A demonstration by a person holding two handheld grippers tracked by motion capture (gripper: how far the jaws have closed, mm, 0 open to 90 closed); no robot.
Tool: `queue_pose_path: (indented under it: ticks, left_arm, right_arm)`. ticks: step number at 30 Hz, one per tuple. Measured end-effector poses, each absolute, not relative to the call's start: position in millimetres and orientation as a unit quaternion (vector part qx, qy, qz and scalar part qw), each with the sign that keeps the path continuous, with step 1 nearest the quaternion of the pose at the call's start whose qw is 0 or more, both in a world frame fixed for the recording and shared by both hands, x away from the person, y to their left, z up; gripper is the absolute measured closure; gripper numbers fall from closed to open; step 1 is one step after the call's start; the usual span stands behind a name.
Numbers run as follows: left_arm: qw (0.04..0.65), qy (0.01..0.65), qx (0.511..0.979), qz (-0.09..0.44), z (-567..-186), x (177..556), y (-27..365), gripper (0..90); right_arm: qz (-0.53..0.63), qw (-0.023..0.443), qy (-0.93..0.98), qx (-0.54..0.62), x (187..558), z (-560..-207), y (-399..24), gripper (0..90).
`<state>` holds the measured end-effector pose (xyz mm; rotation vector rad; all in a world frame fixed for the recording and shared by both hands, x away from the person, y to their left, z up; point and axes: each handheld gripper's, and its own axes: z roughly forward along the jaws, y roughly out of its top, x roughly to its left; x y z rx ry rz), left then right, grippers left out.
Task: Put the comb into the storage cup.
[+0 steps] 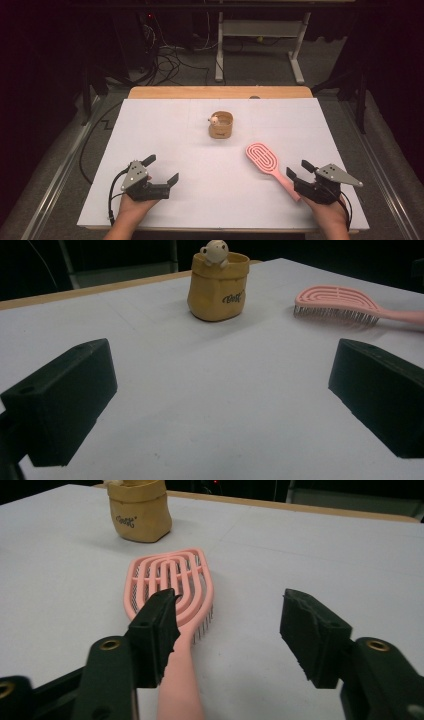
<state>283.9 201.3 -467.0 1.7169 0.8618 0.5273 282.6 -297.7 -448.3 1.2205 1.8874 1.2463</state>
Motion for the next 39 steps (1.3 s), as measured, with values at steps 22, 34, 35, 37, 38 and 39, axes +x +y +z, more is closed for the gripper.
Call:
queue_pose_path:
  ticks: [22,34,35,37,38,39]
  left_arm:
    - [0.545,0.361,0.724,0.223,-466.9,284.1,202.1,0.0]
    - [0.536,0.364,0.731,0.215,-467.5,286.2,207.4,0.0]
    - [0.538,0.369,0.727,0.213,-467.4,286.3,209.9,0.0]
    - [0.544,0.376,0.721,0.208,-467.9,287.1,213.0,0.0]
    - [0.543,0.376,0.72,0.211,-468.1,287.3,213.5,0.0]
    - [0.542,0.375,0.721,0.213,-468.3,287.3,213.3,0.0]
  right_arm:
    - [0.483,0.302,0.698,0.435,281.8,-443.7,-290.9,0.5]
    - [0.459,0.3,0.719,0.427,284.5,-443.8,-285.2,0.5]
    - [0.455,0.3,0.721,0.428,285.4,-443.6,-284.6,0.5]
    - [0.453,0.297,0.723,0.43,287.6,-442.5,-283.7,0.5]
    - [0.446,0.287,0.73,0.431,291.5,-440.9,-282.0,0.5]
    - [0.442,0.284,0.734,0.431,293.4,-440.1,-281.0,0.5]
